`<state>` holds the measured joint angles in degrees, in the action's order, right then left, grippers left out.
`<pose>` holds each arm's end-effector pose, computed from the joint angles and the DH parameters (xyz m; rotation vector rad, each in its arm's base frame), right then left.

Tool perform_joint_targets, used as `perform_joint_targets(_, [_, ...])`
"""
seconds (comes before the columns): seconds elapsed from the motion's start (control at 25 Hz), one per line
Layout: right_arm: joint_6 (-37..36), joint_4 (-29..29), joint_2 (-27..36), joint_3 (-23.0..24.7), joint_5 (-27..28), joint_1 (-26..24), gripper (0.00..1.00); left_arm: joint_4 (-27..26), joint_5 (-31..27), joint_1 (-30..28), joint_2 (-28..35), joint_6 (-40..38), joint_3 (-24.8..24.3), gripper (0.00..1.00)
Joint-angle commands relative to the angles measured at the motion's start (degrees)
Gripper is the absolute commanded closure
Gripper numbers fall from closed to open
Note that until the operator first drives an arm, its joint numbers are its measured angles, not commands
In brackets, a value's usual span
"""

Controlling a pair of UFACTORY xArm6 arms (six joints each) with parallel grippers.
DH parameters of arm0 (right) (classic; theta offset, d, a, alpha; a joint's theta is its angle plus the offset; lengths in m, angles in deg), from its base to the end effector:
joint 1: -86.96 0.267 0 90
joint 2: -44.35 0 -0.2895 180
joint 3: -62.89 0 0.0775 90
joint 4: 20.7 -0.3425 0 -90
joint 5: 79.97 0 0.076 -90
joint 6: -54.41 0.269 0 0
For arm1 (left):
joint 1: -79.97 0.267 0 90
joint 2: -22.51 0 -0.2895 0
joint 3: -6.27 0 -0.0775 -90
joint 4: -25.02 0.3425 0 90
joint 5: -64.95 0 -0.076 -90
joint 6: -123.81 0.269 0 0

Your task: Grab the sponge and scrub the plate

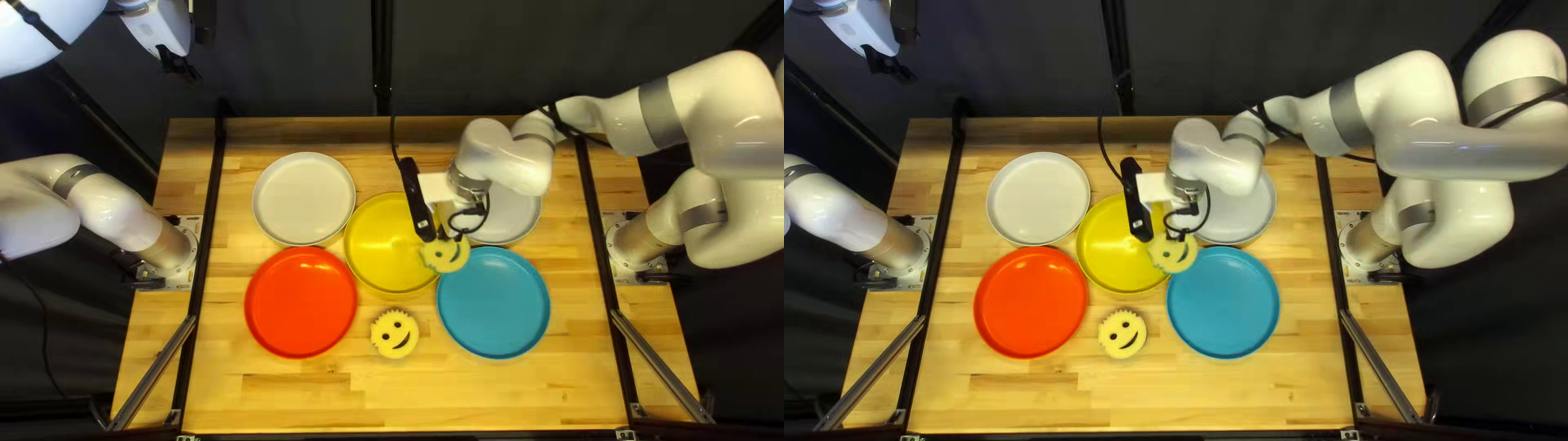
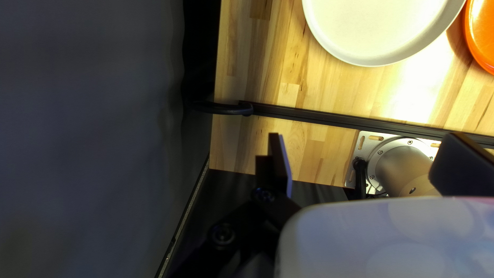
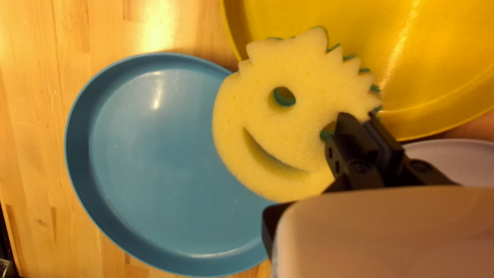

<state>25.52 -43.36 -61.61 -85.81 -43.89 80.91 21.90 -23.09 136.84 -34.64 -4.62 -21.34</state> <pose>0.4824 -0.0136 0.0931 -2.9219 -0.1330 -0.2710 0.1685 0.2316 0.3617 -3.0631 -0.1394 -0.1806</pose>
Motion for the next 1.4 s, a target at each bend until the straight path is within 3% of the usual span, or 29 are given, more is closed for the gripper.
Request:
perform_joint_targets(0.04, [1.4, 0.8, -1.0, -1.2, -0.9, 0.9, 1.0, 0.0, 0.0, 0.0, 0.0, 0.0, 0.0, 0.0])
perform_joint_targets(0.56, [1.7, 1.5, -1.1, -1.1, -0.9, 1.0, 1.0, 0.0, 0.0, 0.0, 0.0, 0.0, 0.0, 0.0])
perform_joint_targets(1.0, [2.6, 4.3, -8.6, -8.0, -0.7, 1.7, 1.0, 0.0, 0.0, 0.0, 0.0, 0.0, 0.0, 0.0])
perform_joint_targets(1.4, [4.1, 5.9, -10.5, -8.0, -3.6, 3.8, 1.0, 0.0, 0.0, 0.0, 0.0, 0.0, 0.0, 0.0])
